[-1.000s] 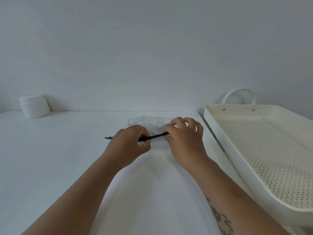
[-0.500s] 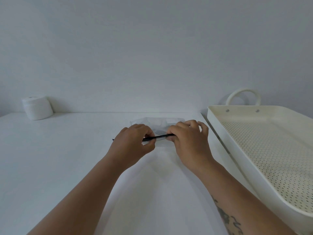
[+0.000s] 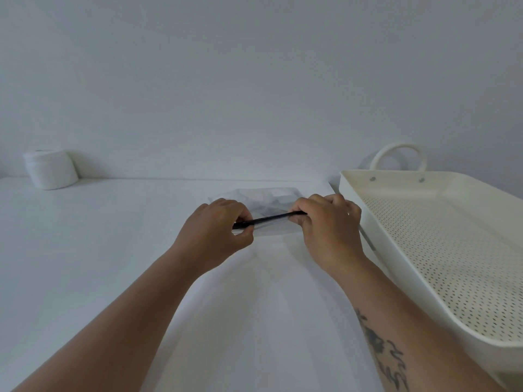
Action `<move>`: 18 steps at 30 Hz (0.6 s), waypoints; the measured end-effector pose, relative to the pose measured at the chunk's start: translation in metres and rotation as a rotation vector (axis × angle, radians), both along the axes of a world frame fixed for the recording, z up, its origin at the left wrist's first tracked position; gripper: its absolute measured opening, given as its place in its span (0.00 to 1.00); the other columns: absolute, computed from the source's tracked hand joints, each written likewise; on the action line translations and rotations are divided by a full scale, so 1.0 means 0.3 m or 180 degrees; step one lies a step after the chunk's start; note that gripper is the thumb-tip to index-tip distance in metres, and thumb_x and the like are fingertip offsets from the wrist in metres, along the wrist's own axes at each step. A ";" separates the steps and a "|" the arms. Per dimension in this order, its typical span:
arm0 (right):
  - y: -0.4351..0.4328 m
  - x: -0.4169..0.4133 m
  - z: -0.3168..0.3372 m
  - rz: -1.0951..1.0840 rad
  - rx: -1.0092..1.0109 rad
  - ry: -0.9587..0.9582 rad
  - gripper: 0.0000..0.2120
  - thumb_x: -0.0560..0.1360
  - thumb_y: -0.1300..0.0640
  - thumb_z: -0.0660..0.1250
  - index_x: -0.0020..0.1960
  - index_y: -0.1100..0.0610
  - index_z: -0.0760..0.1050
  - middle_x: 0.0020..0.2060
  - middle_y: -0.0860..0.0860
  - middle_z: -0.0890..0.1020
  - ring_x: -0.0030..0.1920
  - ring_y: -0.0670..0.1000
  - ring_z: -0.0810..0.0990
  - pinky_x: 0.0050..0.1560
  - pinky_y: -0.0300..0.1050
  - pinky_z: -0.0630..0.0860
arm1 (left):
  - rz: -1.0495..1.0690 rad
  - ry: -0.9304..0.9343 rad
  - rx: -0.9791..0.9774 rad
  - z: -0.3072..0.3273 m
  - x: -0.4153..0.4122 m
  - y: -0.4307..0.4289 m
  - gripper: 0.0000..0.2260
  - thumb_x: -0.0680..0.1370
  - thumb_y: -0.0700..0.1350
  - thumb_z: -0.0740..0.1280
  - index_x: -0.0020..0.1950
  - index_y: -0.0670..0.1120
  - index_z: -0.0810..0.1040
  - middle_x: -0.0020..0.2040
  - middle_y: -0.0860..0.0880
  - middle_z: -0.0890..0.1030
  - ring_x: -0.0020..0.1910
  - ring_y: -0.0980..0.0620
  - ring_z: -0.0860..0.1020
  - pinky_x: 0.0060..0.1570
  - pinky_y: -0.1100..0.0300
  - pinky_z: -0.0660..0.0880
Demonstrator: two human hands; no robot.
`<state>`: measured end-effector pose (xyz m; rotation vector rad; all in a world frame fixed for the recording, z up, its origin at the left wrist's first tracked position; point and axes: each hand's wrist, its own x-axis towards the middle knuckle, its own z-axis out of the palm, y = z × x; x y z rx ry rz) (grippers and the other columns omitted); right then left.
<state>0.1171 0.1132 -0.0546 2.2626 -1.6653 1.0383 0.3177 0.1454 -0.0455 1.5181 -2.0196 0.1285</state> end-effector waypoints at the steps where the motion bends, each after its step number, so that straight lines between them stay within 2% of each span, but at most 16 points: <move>1: 0.002 0.001 -0.001 0.0003 0.0062 0.0018 0.06 0.79 0.51 0.63 0.49 0.44 0.78 0.49 0.42 0.80 0.58 0.53 0.70 0.67 0.56 0.55 | 0.0001 -0.0023 -0.0002 0.000 0.001 0.001 0.02 0.74 0.49 0.67 0.43 0.51 0.77 0.41 0.56 0.80 0.43 0.56 0.74 0.43 0.61 0.68; 4: 0.016 0.022 -0.002 0.0099 0.0030 0.0116 0.05 0.78 0.50 0.63 0.52 0.44 0.77 0.52 0.41 0.78 0.63 0.52 0.68 0.71 0.57 0.49 | 0.0004 0.0041 -0.0011 0.005 0.016 0.011 0.01 0.73 0.48 0.68 0.42 0.51 0.78 0.40 0.57 0.79 0.41 0.57 0.73 0.39 0.68 0.65; 6: 0.030 0.045 0.002 0.0213 -0.0156 0.0147 0.06 0.76 0.48 0.66 0.53 0.43 0.75 0.53 0.40 0.78 0.65 0.51 0.67 0.71 0.58 0.42 | -0.0020 0.0097 -0.0002 0.011 0.022 0.016 0.01 0.72 0.48 0.69 0.42 0.52 0.77 0.39 0.57 0.78 0.41 0.57 0.73 0.38 0.69 0.63; 9: 0.041 0.077 0.009 0.0456 -0.0351 0.0098 0.03 0.76 0.49 0.67 0.49 0.43 0.77 0.48 0.40 0.81 0.65 0.50 0.68 0.70 0.55 0.38 | -0.0043 0.0090 -0.0016 0.013 0.009 0.022 0.02 0.71 0.47 0.69 0.41 0.53 0.77 0.37 0.57 0.77 0.41 0.59 0.73 0.37 0.68 0.63; 13: 0.029 0.086 0.004 0.0513 -0.0200 0.0068 0.04 0.78 0.51 0.64 0.46 0.46 0.76 0.44 0.41 0.80 0.57 0.49 0.71 0.69 0.52 0.41 | -0.0023 0.0119 -0.0044 0.017 0.011 0.022 0.03 0.71 0.48 0.70 0.40 0.54 0.76 0.37 0.58 0.76 0.41 0.61 0.72 0.36 0.67 0.63; 18: 0.016 0.074 -0.011 0.0415 -0.0164 0.0078 0.04 0.79 0.52 0.62 0.46 0.46 0.74 0.43 0.40 0.76 0.51 0.48 0.71 0.69 0.52 0.49 | 0.0017 0.0150 0.0000 0.027 0.035 0.023 0.05 0.70 0.50 0.71 0.38 0.56 0.76 0.33 0.61 0.72 0.40 0.69 0.69 0.33 0.67 0.59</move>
